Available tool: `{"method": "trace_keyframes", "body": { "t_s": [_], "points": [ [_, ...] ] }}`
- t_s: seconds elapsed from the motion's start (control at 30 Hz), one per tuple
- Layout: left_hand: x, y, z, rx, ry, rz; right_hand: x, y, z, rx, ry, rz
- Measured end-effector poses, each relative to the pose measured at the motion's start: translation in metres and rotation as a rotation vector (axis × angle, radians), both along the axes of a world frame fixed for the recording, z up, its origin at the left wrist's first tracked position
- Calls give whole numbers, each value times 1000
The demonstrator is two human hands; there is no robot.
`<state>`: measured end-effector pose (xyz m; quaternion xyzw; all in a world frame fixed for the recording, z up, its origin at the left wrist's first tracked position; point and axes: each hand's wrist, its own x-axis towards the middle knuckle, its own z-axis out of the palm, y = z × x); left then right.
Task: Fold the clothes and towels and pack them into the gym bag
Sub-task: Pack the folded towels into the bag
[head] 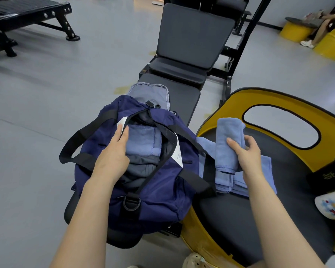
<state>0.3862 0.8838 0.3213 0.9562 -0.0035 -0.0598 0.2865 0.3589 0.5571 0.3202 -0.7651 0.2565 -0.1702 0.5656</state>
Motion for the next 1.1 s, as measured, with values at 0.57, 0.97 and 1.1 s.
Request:
{"method": "trace_keyframes", "body": {
  "t_s": [0.57,0.97,1.1],
  "points": [
    [6,15,10,-112,-99,191,60,132,63,-3,-154,509],
    [6,36,17,-132,-197,347,97,188,28,-879,46,827],
    [8,40,16,-97,-184,360,94,184,25,-1012,97,973]
  ]
}}
